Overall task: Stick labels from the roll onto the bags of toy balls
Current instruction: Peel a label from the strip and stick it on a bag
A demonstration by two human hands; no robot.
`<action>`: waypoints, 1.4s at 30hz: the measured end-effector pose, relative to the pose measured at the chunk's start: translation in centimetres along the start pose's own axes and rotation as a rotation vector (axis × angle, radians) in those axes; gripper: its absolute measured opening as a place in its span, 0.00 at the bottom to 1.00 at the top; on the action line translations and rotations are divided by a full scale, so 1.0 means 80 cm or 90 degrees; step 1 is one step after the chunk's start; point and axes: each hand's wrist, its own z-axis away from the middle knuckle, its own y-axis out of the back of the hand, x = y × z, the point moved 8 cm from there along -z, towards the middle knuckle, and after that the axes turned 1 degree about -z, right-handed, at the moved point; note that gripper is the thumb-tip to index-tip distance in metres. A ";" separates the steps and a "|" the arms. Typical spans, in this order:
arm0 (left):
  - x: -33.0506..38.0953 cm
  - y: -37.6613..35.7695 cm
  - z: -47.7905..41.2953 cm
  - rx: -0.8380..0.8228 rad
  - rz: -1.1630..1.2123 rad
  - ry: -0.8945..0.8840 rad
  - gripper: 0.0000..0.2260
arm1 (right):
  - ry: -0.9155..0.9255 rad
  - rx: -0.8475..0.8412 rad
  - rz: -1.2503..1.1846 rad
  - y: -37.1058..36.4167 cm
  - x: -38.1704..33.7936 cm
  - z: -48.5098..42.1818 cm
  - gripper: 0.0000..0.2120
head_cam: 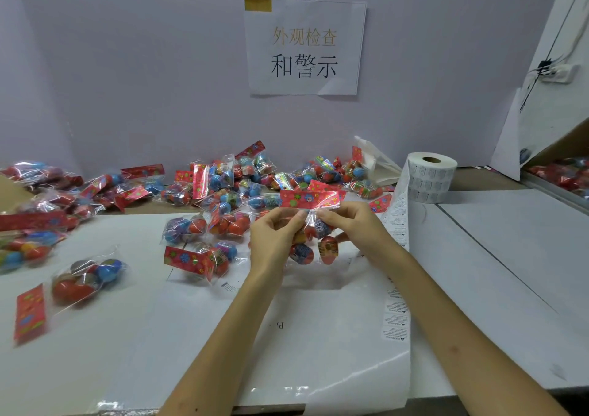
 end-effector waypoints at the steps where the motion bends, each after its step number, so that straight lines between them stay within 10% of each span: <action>1: 0.001 -0.001 0.000 -0.002 -0.001 -0.004 0.03 | 0.004 0.009 0.004 0.002 -0.001 0.000 0.05; 12: 0.025 0.002 0.004 0.031 -0.025 -0.162 0.06 | -0.056 0.210 -0.167 0.041 0.009 0.004 0.06; 17: 0.021 -0.031 0.011 -0.106 -0.125 -0.183 0.17 | -0.009 0.020 -0.180 0.011 -0.004 0.001 0.07; 23: 0.012 -0.005 0.003 0.000 -0.117 -0.146 0.16 | 0.033 -0.094 -0.137 -0.002 -0.012 0.002 0.12; 32: 0.006 -0.010 0.002 -0.005 -0.188 -0.110 0.10 | 0.088 0.501 0.286 0.118 -0.020 0.023 0.26; 38: 0.010 -0.006 0.003 0.060 -0.449 -0.168 0.22 | -0.130 0.415 -0.029 0.122 0.034 0.009 0.38; 42: 0.024 0.007 0.005 0.152 -0.460 -0.219 0.34 | -0.227 0.268 -0.097 0.091 0.049 0.000 0.17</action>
